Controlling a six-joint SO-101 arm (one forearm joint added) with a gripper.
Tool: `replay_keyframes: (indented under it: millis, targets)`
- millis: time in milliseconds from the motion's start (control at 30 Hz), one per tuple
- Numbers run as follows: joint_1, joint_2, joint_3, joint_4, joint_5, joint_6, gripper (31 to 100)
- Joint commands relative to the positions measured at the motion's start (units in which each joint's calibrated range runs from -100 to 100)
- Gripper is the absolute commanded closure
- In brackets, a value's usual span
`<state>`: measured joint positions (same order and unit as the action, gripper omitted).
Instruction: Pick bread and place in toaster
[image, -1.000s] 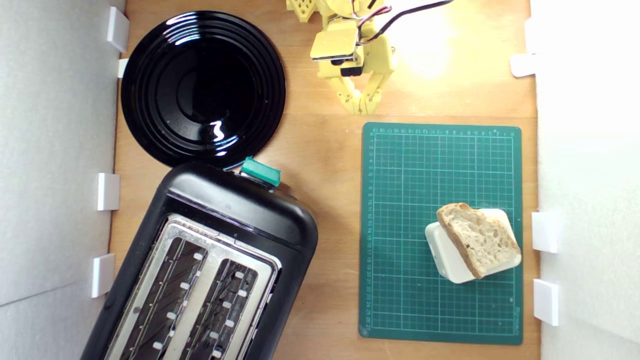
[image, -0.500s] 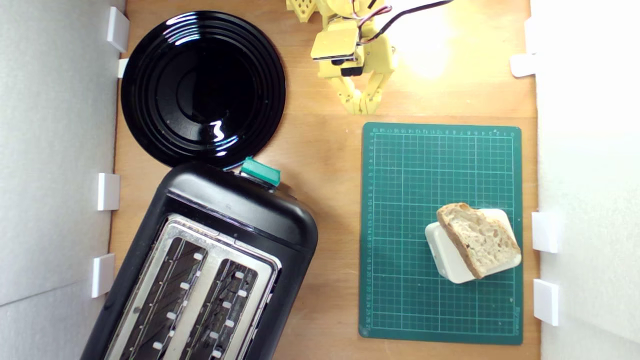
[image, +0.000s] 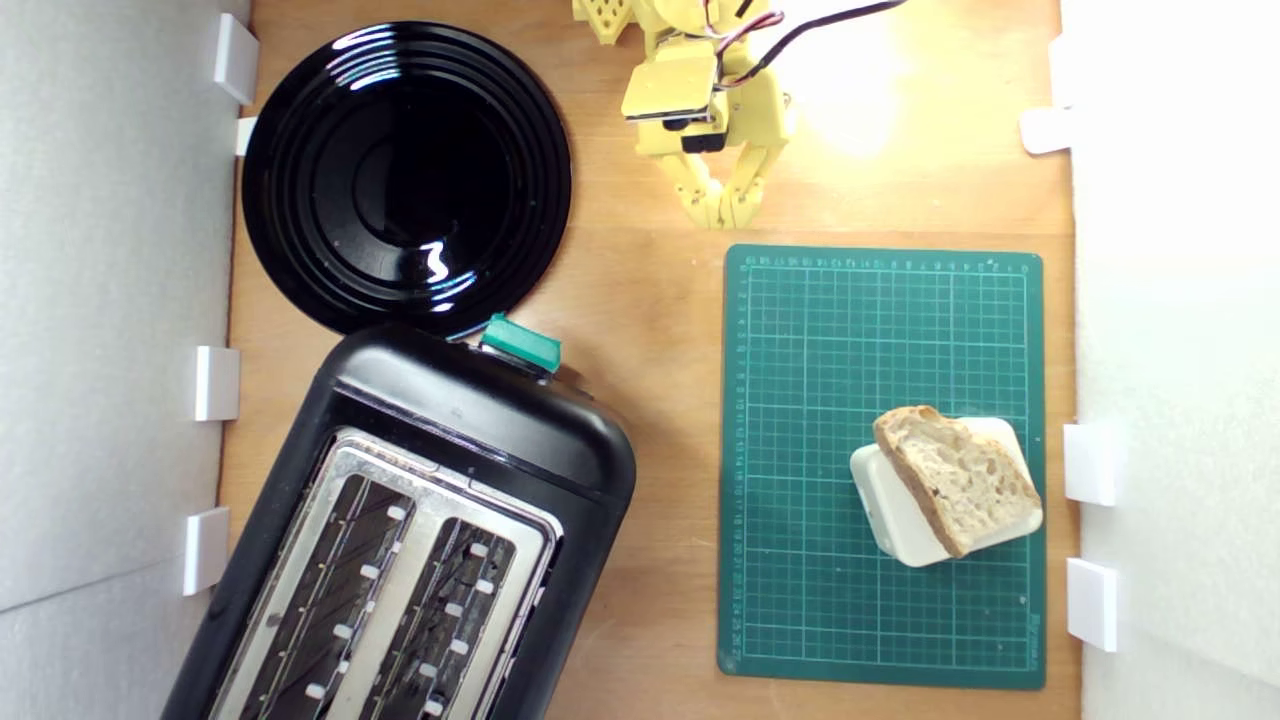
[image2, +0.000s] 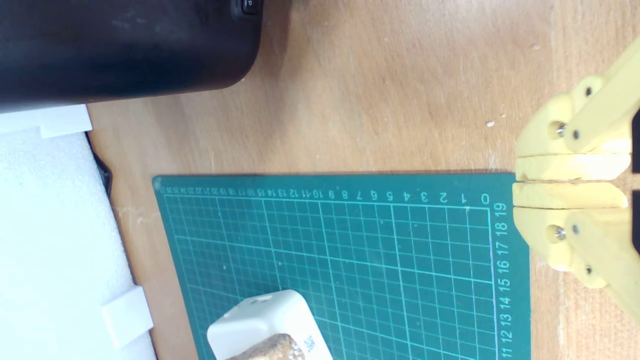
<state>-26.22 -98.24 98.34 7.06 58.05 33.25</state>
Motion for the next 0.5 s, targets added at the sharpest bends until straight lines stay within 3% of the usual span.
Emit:
replay_keyframes:
  millis: [0,467]
  targets:
    - [-0.2,-0.3,0.0,0.5,0.7,-0.1,93.2]
    - [-0.1,4.4,-1.4,0.4,0.2,-0.6,93.2]
